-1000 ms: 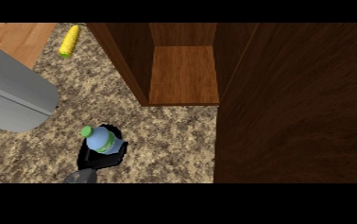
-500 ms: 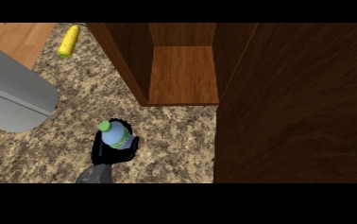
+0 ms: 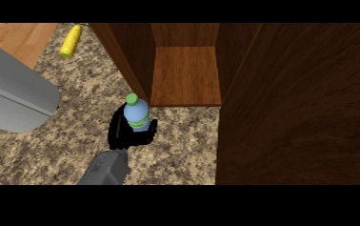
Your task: Pick up the bottled water, place it into the cabinet and close the cabinet
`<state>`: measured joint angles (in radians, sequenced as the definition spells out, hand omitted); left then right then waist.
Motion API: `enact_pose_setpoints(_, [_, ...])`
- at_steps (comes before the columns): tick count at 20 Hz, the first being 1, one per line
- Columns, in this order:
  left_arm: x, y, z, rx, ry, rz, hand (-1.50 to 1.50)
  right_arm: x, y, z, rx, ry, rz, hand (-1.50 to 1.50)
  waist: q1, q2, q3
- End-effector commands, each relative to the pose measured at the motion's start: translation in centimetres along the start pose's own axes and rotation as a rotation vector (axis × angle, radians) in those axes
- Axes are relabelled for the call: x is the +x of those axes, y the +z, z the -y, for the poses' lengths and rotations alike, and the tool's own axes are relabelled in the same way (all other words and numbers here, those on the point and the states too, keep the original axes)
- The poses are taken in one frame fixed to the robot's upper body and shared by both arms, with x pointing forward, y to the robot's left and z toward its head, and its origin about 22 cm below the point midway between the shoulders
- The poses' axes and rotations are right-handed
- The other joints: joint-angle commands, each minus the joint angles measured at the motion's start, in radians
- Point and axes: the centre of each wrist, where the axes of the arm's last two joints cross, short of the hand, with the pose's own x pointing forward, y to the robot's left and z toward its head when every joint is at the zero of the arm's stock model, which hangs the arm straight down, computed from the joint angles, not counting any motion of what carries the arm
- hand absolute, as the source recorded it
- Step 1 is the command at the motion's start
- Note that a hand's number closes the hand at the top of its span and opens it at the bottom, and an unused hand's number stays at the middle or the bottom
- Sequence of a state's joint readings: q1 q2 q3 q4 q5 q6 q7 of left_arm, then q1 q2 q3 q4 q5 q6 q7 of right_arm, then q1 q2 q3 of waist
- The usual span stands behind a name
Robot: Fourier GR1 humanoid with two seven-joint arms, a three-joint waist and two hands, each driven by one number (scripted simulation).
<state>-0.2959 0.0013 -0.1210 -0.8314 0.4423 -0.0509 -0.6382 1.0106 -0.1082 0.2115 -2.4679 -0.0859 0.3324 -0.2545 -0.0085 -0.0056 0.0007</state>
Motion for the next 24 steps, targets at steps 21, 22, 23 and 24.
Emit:
enact_pose_setpoints(21, [7.3,-12.7,14.4,0.085,-0.33,-0.006,1.5,1.4,-0.4,1.2,0.011,-0.026,0.071,-1.5,-0.053,0.013,-0.001])
enact_pose_setpoints(22, [7.7,-13.9,13.8,0.08,-0.342,0.007,1.5,2.0,-0.9,1.5,0.011,0.0,0.074,-1.5,-0.043,0.019,-0.001])
enact_pose_setpoints(23, [7.1,-13.1,13.7,0.09,-0.342,-0.009,1.5,3.0,-0.5,1.3,0.02,-0.016,0.064,-1.5,-0.046,0.015,-0.001])
enact_pose_setpoints(24, [7.8,-14.2,13.8,0.113,-0.346,-0.019,1.5,1.6,0.1,1.5,0.007,-0.018,0.068,-1.5,-0.044,0.012,-0.001])
